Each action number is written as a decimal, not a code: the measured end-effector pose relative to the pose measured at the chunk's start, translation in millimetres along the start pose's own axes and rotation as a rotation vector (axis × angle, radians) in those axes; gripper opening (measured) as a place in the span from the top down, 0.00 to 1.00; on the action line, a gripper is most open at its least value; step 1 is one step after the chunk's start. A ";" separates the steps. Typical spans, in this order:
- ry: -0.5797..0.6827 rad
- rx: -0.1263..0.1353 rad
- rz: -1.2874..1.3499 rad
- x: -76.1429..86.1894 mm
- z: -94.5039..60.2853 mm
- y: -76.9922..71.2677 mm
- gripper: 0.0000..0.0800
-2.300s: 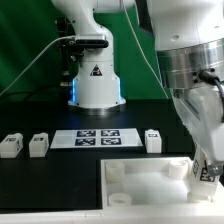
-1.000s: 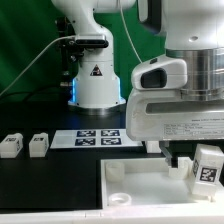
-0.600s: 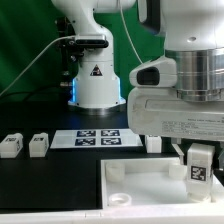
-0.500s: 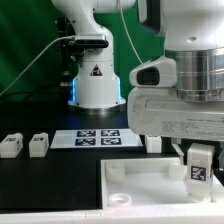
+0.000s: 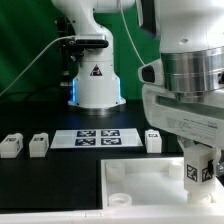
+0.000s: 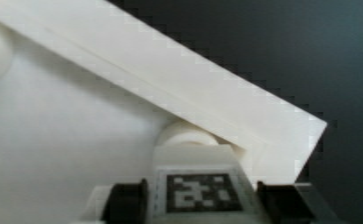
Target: Assemble one leg
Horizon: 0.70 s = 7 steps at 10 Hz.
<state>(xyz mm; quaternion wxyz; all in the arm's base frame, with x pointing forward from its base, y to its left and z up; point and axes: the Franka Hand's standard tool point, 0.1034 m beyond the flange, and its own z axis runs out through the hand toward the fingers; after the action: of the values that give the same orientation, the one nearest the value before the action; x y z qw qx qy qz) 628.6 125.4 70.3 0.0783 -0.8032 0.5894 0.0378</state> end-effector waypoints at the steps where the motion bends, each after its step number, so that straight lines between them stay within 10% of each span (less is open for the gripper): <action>1: -0.009 0.032 0.157 -1.2 1.2 -1.1 0.64; 4: -0.023 0.063 0.263 -1.9 1.8 -1.8 0.63; 5: -0.022 0.063 0.222 -1.9 2.2 -1.7 0.33; 7: -0.021 0.055 0.107 -4.7 3.4 -0.4 0.22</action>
Offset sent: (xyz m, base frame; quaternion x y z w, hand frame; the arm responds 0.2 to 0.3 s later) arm 0.0000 0.0000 0.0000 0.0000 0.0000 0.0000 1.0000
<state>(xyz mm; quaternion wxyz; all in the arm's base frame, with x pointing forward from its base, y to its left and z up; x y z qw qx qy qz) 627.7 130.6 67.6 0.1046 -0.7675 0.6315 0.0340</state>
